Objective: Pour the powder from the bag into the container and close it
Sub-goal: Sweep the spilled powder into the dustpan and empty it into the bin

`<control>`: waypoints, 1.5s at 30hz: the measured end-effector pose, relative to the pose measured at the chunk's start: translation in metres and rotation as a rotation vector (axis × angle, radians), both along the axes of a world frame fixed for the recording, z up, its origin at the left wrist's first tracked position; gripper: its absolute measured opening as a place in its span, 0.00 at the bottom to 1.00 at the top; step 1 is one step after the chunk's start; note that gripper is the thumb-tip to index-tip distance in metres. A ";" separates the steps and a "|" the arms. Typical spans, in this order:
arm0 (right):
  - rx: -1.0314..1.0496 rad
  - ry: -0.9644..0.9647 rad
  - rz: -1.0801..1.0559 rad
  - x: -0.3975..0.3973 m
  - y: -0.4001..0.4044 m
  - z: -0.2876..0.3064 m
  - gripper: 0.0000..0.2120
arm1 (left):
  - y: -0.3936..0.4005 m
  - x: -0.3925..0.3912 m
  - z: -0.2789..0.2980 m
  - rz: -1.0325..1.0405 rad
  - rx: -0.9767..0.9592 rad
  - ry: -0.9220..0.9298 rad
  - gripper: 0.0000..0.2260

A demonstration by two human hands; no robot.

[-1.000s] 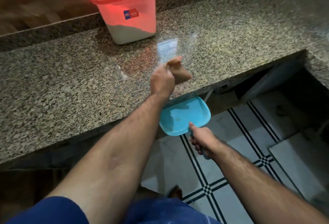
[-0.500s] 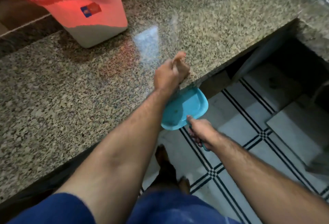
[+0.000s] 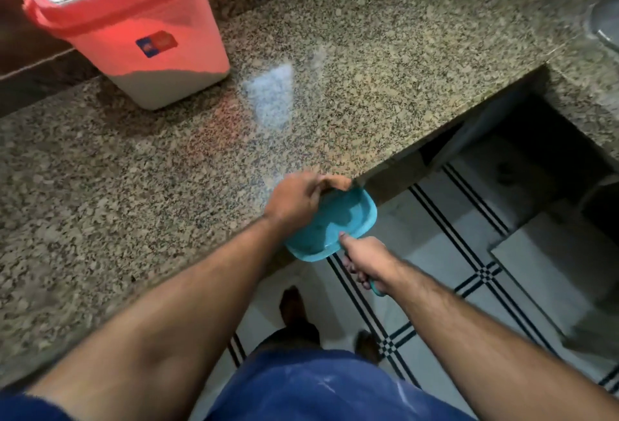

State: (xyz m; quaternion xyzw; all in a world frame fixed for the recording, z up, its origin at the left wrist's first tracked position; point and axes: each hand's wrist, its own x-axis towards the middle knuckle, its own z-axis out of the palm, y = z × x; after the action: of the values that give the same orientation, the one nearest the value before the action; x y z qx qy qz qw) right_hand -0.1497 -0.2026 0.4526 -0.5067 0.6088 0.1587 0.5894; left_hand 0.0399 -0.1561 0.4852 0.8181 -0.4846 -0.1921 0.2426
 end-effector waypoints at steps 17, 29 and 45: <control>0.011 -0.050 0.300 -0.038 -0.006 0.006 0.26 | 0.052 -0.060 0.037 0.619 0.021 0.215 0.13; -0.060 -0.045 0.552 -0.034 0.122 -0.008 0.25 | 0.264 -0.088 0.027 1.211 -0.271 0.740 0.14; -0.123 0.058 1.387 -0.039 0.496 -0.049 0.28 | 0.714 -0.288 -0.067 2.095 -0.836 0.760 0.25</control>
State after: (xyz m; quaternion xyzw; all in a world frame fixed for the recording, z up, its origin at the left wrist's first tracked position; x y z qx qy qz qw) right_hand -0.1889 0.2937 0.4039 -0.8066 0.1679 0.4771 0.3057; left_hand -0.2477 0.5574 0.4182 0.5639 0.4977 0.0424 0.6577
